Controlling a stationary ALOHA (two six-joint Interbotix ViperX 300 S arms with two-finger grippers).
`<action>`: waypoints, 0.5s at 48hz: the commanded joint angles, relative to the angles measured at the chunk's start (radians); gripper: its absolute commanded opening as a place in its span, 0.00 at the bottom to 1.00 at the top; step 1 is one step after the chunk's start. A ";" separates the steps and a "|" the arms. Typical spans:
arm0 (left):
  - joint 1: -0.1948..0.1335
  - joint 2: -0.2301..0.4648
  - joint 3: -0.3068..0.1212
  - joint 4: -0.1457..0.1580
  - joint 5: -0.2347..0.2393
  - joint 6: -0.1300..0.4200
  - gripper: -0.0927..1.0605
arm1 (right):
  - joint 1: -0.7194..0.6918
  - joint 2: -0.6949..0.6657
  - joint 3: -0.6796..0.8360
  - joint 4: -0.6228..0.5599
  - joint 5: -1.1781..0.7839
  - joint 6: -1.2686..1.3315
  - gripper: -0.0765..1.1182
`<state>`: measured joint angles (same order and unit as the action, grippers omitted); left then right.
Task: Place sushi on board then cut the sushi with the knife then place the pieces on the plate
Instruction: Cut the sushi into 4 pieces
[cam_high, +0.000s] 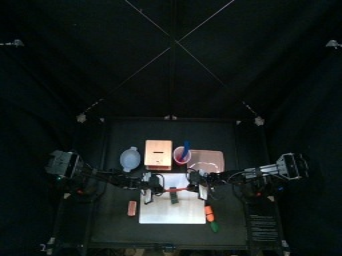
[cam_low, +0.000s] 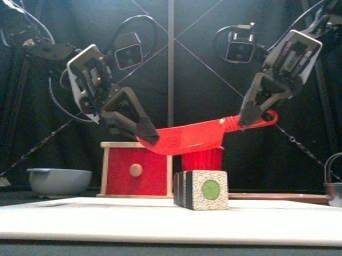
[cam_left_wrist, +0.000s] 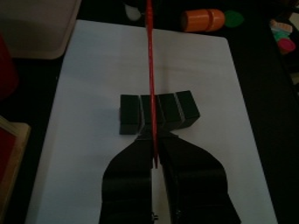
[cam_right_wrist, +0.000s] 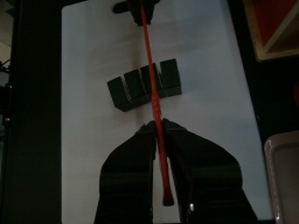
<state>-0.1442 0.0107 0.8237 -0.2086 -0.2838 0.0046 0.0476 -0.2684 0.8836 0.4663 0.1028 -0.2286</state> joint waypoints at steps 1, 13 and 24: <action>-0.003 0.002 -0.023 -0.005 0.000 -0.003 0.42 | -0.003 0.002 -0.021 0.005 -0.003 0.002 0.48; 0.005 0.018 -0.023 -0.003 0.000 -0.003 0.42 | -0.018 0.012 -0.023 0.006 -0.005 0.002 0.48; 0.006 0.023 -0.023 -0.002 0.000 0.000 0.42 | -0.025 0.015 -0.020 0.006 -0.005 0.002 0.48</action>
<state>-0.1411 0.0383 0.8191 -0.2117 -0.2807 0.0031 0.0291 -0.2408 0.8790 0.4709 0.1028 -0.2286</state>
